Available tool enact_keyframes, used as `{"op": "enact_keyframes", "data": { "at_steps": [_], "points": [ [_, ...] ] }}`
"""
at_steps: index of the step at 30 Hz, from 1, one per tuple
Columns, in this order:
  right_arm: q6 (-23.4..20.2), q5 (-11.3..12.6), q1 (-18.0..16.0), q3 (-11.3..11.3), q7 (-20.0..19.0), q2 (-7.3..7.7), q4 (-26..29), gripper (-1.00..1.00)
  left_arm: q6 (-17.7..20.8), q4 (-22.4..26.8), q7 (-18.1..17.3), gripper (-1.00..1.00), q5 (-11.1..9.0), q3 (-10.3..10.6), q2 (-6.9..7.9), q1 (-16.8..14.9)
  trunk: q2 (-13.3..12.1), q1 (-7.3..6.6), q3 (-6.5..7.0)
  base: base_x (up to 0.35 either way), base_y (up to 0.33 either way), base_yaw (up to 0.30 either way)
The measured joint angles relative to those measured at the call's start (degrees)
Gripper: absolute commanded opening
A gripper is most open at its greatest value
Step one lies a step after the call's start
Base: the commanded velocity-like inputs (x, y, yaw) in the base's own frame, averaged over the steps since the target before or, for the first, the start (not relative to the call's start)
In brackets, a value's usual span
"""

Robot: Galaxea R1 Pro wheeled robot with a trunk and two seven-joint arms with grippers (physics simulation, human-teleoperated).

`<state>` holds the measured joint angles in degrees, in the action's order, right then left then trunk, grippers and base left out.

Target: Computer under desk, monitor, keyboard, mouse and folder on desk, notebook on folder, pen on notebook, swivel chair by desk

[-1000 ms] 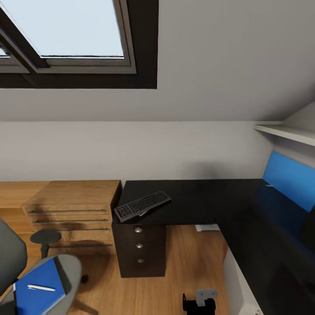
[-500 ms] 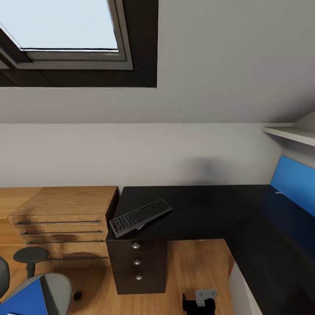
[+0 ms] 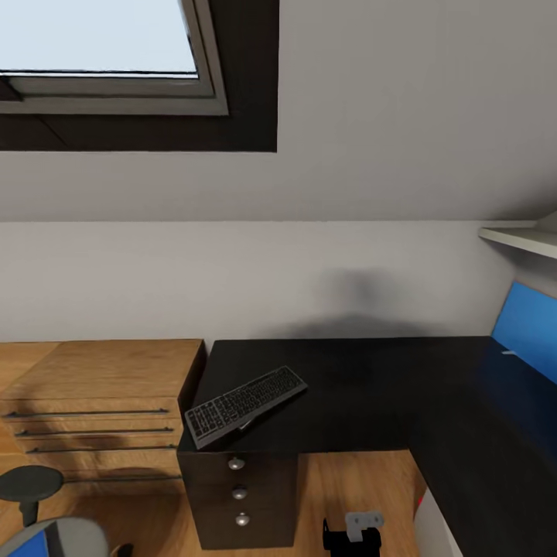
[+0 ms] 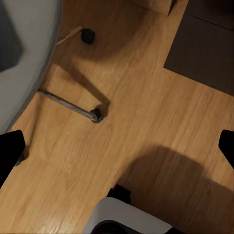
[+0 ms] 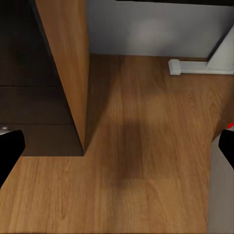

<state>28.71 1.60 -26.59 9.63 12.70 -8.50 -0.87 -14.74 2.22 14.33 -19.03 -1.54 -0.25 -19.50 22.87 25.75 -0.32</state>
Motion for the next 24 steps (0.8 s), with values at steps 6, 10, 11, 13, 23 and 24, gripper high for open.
{"op": "enact_keyframes", "data": {
  "at_steps": [6,10,11,13,23,24],
  "points": [
    [0.0,0.0,0.0,0.03,0.05,-0.13,0.0,1.0,0.01,0.0,0.01,1.0,-0.01,0.0,0.01,0.0,0.0,0.01,0.0,0.019,0.0,0.0],
    [0.0,0.0,0.0,0.01,0.06,-0.11,0.0,1.0,0.0,0.0,0.01,1.0,-0.01,0.0,0.01,0.0,0.0,0.01,0.0,0.002,0.0,0.0],
    [0.0,0.0,0.0,0.01,0.04,-0.12,0.0,1.0,0.0,0.0,0.01,1.0,-0.01,0.0,0.01,0.0,0.0,0.01,0.0,0.255,0.0,0.0],
    [0.0,0.0,0.0,0.08,-0.02,-0.24,0.0,1.0,-0.07,0.0,-0.04,1.0,0.04,0.0,-0.01,0.0,-0.01,-0.01,0.0,0.275,0.0,-0.02],
    [0.02,-0.01,0.0,0.03,-0.02,-0.26,0.0,1.0,-0.01,-0.02,0.0,1.0,0.01,-0.01,0.0,-0.02,0.01,0.01,0.27,0.05,0.0,-0.195],
    [0.02,-0.01,0.0,0.03,0.01,-0.26,0.0,1.0,-0.01,-0.02,0.0,1.0,0.0,-0.01,0.0,-0.02,0.01,0.01,0.29,0.001,0.0,-0.245]
  ]
}}
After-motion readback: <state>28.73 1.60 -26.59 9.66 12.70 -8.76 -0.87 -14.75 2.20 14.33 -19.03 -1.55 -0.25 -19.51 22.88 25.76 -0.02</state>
